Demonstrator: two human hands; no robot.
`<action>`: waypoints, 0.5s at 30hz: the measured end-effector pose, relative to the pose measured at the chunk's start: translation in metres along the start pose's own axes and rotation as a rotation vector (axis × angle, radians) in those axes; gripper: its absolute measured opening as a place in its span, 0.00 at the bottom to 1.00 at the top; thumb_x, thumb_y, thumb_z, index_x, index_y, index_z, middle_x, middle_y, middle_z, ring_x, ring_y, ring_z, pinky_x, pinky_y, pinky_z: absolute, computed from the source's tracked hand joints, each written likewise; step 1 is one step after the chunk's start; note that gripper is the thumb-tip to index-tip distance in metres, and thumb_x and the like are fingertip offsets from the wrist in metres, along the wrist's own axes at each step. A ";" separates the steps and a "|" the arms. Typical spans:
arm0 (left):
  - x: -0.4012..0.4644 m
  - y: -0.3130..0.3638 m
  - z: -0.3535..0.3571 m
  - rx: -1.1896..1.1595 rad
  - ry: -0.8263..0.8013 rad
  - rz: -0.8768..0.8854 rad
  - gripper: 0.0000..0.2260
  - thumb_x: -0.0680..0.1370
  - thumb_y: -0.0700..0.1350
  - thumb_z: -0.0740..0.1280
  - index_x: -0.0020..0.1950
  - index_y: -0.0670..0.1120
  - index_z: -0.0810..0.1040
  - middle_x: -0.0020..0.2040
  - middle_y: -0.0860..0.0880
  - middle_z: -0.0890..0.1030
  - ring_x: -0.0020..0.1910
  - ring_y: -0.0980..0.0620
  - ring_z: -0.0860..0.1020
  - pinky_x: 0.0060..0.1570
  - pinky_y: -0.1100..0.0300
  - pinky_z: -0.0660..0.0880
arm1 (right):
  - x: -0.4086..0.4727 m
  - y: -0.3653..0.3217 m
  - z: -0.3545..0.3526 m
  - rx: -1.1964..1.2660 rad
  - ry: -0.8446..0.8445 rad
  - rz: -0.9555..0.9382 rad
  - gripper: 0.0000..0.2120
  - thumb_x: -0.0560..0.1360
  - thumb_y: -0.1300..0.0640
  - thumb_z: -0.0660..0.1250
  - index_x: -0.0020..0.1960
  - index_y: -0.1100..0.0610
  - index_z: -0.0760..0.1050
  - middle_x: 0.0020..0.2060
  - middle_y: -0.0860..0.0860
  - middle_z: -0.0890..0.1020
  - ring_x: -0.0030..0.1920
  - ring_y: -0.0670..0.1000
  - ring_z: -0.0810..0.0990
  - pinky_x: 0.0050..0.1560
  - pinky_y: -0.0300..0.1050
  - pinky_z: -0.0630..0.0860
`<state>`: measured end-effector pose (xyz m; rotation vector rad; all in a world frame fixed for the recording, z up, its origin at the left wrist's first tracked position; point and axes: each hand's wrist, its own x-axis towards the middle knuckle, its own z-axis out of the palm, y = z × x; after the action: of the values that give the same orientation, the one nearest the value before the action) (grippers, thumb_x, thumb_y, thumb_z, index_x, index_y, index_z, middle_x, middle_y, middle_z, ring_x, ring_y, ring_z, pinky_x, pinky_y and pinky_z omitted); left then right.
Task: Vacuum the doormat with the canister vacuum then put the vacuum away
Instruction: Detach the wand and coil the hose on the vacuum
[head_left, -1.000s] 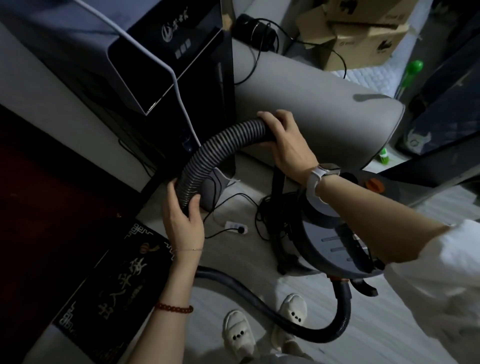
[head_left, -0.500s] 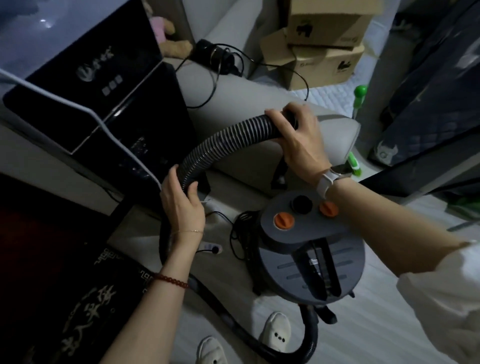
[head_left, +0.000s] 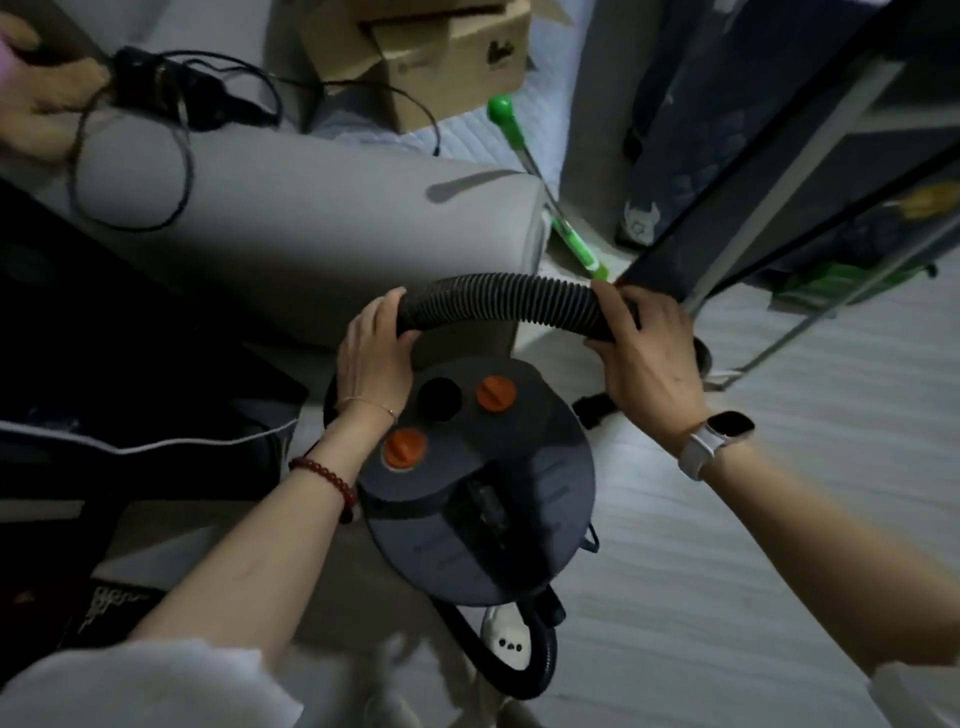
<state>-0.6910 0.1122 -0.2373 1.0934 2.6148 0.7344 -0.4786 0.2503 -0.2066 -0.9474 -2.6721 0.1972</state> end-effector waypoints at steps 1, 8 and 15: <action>0.005 0.011 0.011 0.014 -0.030 0.031 0.20 0.78 0.43 0.60 0.70 0.46 0.64 0.69 0.45 0.68 0.67 0.43 0.66 0.65 0.48 0.64 | -0.010 0.012 -0.001 -0.007 -0.020 0.043 0.27 0.71 0.59 0.69 0.66 0.58 0.63 0.49 0.66 0.76 0.45 0.66 0.75 0.45 0.58 0.71; -0.005 0.061 0.081 0.003 -0.261 0.130 0.21 0.79 0.46 0.60 0.72 0.48 0.62 0.69 0.42 0.66 0.66 0.43 0.67 0.65 0.50 0.65 | -0.085 0.069 0.008 -0.009 -0.202 0.353 0.24 0.76 0.49 0.61 0.70 0.54 0.61 0.43 0.62 0.75 0.35 0.62 0.74 0.31 0.48 0.67; -0.113 0.068 0.095 -0.185 -0.288 0.094 0.30 0.72 0.58 0.53 0.70 0.43 0.66 0.66 0.40 0.69 0.66 0.43 0.66 0.65 0.54 0.62 | -0.150 0.079 0.014 0.043 -0.298 0.661 0.25 0.78 0.47 0.56 0.71 0.55 0.58 0.47 0.63 0.80 0.42 0.65 0.79 0.36 0.49 0.67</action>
<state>-0.5350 0.1063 -0.2824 1.1753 2.2233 0.7573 -0.3255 0.2158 -0.2730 -1.8840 -2.4772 0.5697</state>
